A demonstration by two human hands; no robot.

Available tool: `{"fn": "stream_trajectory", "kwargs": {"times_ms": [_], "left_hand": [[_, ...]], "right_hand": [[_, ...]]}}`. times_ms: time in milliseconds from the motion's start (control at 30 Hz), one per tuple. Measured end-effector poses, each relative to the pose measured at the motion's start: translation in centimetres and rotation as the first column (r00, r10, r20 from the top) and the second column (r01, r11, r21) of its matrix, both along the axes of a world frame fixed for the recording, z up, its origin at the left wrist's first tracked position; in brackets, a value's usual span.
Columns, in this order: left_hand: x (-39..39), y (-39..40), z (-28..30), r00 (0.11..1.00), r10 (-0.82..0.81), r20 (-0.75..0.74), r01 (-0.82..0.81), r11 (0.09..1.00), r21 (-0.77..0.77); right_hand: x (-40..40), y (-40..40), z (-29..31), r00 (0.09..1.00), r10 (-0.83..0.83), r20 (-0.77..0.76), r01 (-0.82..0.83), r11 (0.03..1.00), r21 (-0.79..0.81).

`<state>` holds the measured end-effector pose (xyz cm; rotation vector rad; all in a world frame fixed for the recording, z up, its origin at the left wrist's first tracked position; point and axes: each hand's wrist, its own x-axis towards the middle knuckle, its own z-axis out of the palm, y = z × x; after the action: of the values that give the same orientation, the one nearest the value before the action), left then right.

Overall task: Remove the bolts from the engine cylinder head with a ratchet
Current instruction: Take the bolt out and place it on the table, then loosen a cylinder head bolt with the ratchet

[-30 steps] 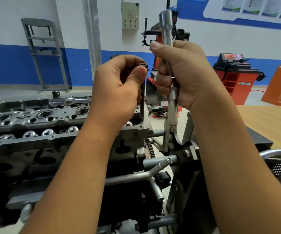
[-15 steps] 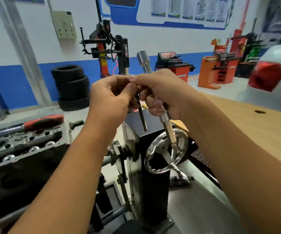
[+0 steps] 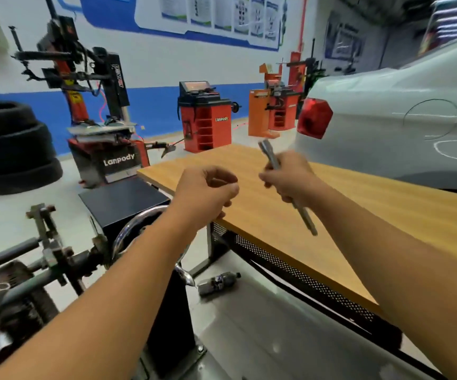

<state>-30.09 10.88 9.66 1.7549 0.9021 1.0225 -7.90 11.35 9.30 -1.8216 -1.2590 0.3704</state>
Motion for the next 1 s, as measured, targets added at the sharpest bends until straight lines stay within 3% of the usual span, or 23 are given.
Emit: {"fn": "stream_trajectory", "kwargs": {"times_ms": [67, 167, 367, 600, 833, 1000], "left_hand": [[0.7, 0.1, -0.5, 0.999, -0.027, -0.047, 0.026, 0.999, -0.025], [1.6, 0.0, -0.9, 0.998, -0.025, -0.055, 0.022, 0.998, -0.057], [1.2, 0.1, -1.3, 0.996, 0.014, -0.087, -0.01, 0.999, 0.047], [-1.6, 0.8, -0.9, 0.998, 0.054, -0.036, -0.051, 0.997, 0.062], [-6.1, 0.9, -1.4, 0.992, 0.128, 0.018, -0.128, 0.992, 0.016], [-9.8, 0.5, -1.7, 0.977, 0.186, 0.107, -0.172, 0.977, -0.127]], "right_hand": [[1.9, 0.9, -3.1, 0.984, -0.061, 0.166, 0.074, 0.994, -0.077], [3.1, 1.7, -6.9, 0.954, -0.05, 0.297, 0.11, 0.976, -0.19], [4.4, 1.7, -8.9, 0.962, 0.029, 0.273, 0.065, 0.943, -0.327], [5.9, 0.7, -4.9, 0.989, -0.149, 0.011, 0.149, 0.974, -0.173], [4.8, -1.2, 3.1, 0.975, -0.03, -0.22, -0.022, 0.973, -0.229], [-5.7, -1.0, 5.4, 0.905, 0.146, -0.399, -0.194, 0.977, -0.083]]}}
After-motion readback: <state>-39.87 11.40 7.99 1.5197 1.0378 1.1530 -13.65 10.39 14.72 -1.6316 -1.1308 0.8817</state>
